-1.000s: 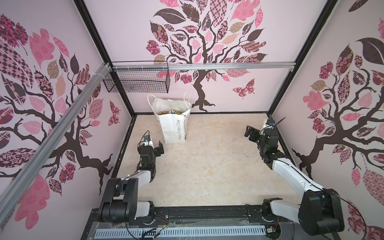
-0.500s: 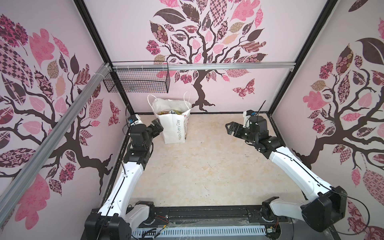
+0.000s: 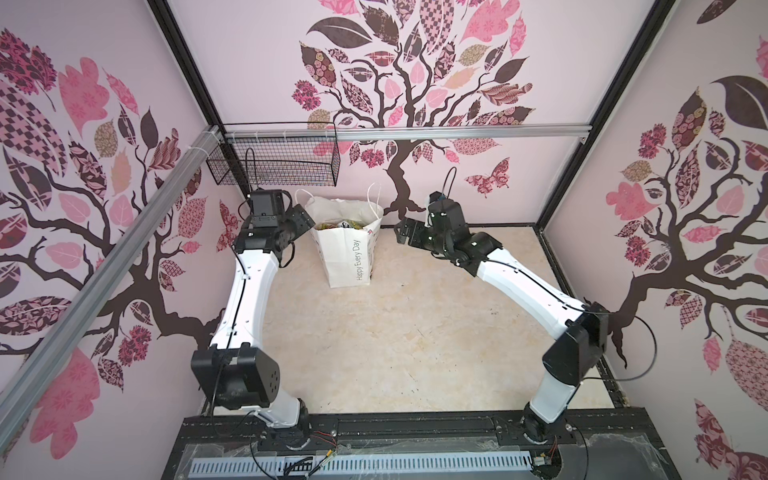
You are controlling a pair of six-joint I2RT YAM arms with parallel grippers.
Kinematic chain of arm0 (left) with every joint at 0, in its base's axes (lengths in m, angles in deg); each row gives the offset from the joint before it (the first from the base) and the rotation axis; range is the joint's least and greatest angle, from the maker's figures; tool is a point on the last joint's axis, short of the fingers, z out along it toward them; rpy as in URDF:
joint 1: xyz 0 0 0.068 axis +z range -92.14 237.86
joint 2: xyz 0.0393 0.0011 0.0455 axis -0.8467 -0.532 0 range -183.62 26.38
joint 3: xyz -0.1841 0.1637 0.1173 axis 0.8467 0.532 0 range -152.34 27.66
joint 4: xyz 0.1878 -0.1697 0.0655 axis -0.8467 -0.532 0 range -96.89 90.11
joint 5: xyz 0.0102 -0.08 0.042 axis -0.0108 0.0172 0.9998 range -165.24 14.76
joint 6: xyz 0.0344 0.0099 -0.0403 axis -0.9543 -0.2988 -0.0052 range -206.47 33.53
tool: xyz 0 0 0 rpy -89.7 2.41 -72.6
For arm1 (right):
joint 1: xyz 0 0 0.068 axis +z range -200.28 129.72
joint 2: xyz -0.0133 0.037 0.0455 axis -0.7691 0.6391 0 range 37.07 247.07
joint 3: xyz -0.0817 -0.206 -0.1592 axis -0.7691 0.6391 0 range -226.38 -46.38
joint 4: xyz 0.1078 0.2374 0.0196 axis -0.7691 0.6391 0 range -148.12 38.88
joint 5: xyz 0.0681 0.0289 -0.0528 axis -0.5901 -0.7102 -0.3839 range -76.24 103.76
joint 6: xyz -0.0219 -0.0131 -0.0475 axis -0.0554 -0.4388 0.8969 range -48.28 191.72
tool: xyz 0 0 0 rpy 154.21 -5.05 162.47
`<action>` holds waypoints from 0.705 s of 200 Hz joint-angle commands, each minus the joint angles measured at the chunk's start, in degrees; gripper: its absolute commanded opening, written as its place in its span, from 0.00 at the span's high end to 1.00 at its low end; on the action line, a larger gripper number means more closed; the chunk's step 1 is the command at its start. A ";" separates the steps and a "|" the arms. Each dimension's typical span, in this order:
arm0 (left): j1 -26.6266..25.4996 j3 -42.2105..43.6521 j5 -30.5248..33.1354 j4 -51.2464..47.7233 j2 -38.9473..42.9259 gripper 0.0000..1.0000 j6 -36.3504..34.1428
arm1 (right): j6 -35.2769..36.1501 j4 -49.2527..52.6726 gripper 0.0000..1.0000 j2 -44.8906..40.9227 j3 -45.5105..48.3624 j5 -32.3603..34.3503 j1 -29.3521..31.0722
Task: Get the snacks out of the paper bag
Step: 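Raise both arms and reach toward the paper bag from either side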
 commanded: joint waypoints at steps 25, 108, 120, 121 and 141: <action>0.00 -10.41 -2.83 -5.38 -9.86 0.21 -6.04 | 1.17 2.24 0.06 17.04 -19.82 0.74 0.17; 0.27 -18.26 -3.77 -5.56 -18.48 0.48 -7.56 | -4.28 4.00 0.34 36.64 -44.37 -2.83 0.19; 0.27 -19.15 -4.29 -7.15 -19.02 0.60 -8.42 | -4.66 4.03 0.44 38.80 -45.11 -3.28 0.20; 0.27 -19.25 -4.26 -7.33 -19.12 0.61 -8.50 | -4.68 3.95 0.45 38.81 -45.13 -3.31 0.20; 0.29 -20.55 -4.96 -9.72 -19.75 0.75 -9.36 | -5.00 4.02 0.56 37.80 -44.45 -3.78 0.20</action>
